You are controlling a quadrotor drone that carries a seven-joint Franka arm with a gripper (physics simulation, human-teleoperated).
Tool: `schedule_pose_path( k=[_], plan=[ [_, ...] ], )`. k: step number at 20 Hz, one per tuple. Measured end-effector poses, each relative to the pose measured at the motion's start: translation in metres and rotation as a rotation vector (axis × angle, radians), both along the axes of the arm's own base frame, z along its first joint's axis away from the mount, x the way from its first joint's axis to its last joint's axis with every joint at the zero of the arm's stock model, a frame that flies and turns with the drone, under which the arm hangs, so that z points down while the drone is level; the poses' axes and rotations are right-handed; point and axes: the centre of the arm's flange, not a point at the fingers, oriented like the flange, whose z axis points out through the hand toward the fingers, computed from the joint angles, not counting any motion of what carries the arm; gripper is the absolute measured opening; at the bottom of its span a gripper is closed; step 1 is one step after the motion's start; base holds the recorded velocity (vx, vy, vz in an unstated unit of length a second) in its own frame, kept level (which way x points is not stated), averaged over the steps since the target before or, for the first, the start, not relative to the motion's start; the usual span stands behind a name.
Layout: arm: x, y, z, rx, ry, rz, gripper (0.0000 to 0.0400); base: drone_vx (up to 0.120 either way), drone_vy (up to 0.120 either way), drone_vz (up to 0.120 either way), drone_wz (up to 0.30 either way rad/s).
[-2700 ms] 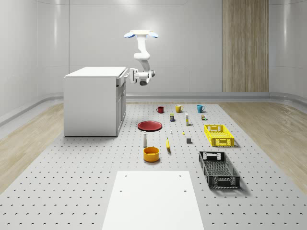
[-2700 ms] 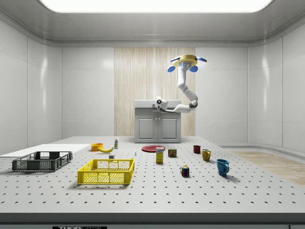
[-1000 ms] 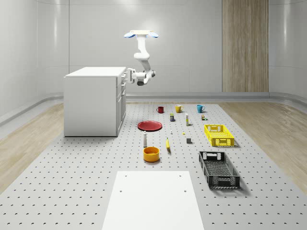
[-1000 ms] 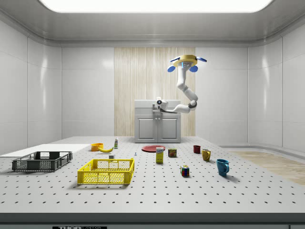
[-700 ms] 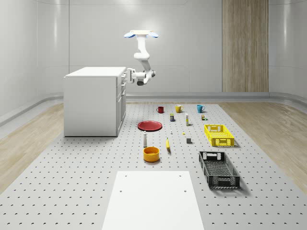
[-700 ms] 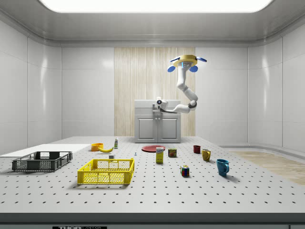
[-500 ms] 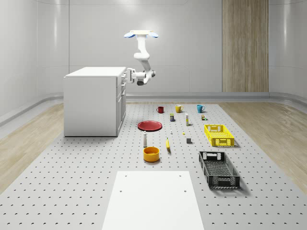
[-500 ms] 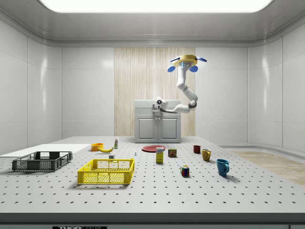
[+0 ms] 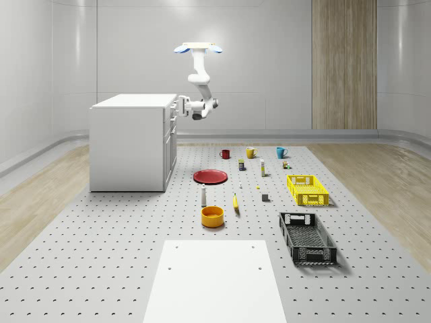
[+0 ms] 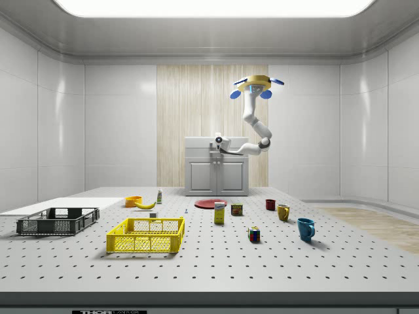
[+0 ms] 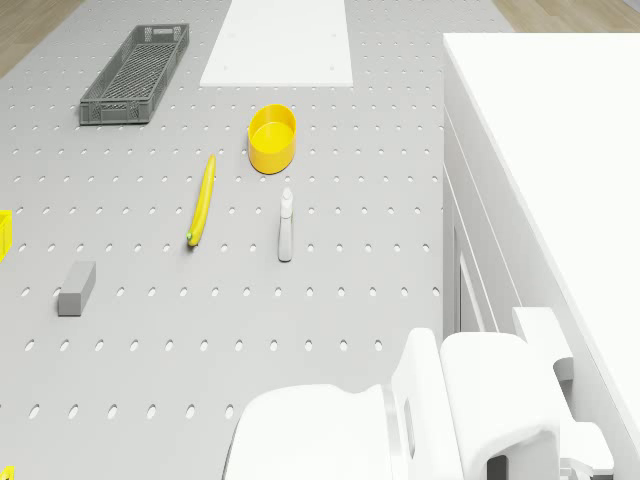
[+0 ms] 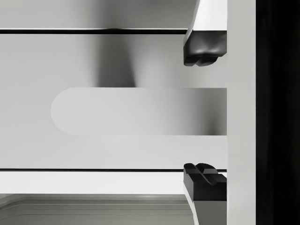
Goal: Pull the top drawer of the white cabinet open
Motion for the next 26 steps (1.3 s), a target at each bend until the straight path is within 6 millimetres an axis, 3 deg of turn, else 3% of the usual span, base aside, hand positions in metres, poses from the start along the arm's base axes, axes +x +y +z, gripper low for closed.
schedule_pose_path(
  k=[2,6,10,15,19,26],
  plan=[
    [0.0000,0.0000,0.0005,0.000,0.000,0.000,0.0305,0.000,0.000,0.000,0.000],
    [0.0000,0.0000,0.0010,0.000,0.000,0.000,0.0185,0.000,0.000,0.000,0.000],
    [0.0000,0.0000,0.0012,0.000,0.000,0.000,0.0134,0.000,0.000,0.000,0.000],
    [0.0000,0.0000,0.0013,0.000,0.002,0.000,0.0113,0.000,0.000,0.000,0.000],
    [-0.0006,-0.0006,0.0042,-0.008,0.016,0.001,0.0129,0.000,0.000,0.000,0.000],
    [-0.0002,-0.0043,0.0020,-0.002,0.023,0.000,0.0113,0.000,0.000,0.000,0.000]
  ],
)
